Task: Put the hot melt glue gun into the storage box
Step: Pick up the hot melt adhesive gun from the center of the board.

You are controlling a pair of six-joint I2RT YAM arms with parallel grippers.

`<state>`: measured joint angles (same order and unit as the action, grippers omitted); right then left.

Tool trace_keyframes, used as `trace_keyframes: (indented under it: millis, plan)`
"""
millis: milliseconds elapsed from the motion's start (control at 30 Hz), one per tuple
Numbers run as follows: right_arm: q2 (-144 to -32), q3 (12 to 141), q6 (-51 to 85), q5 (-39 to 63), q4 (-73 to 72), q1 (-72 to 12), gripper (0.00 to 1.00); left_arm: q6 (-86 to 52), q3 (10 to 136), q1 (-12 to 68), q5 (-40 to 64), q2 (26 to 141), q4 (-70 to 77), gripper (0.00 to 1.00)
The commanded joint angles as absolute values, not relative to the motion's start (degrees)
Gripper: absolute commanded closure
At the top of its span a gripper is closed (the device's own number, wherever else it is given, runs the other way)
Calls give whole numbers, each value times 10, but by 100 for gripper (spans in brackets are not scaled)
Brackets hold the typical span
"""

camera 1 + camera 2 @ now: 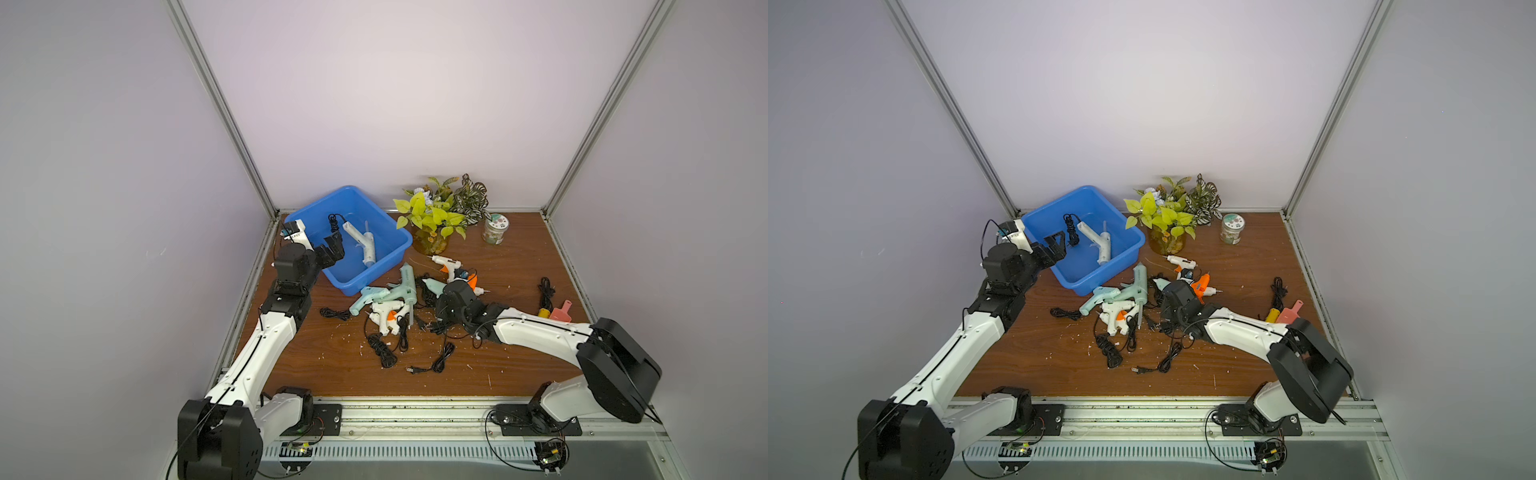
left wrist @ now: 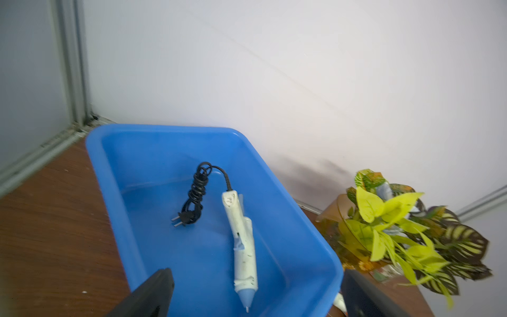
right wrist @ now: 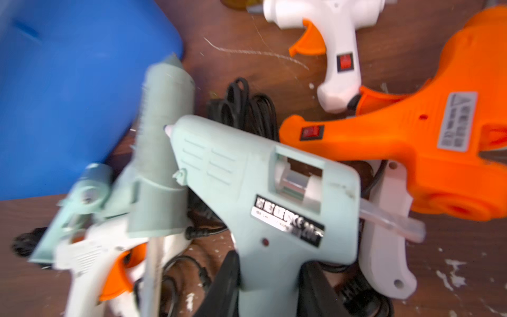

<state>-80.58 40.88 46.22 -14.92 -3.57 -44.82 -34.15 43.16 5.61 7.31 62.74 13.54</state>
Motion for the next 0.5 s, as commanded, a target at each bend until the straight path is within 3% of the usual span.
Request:
trace_keyframes:
  millis: [0,233,467]
  plan:
    - [-748,395,415,-135,-131,-447,100,-386,414,62,165,627,200,0]
    - [-680,360,358,-102,-248,-447,100,-415,409,143,267,669,307,1]
    - [-672,361,331,-58,-331,-447,100,-520,402,199,413,760,530,9]
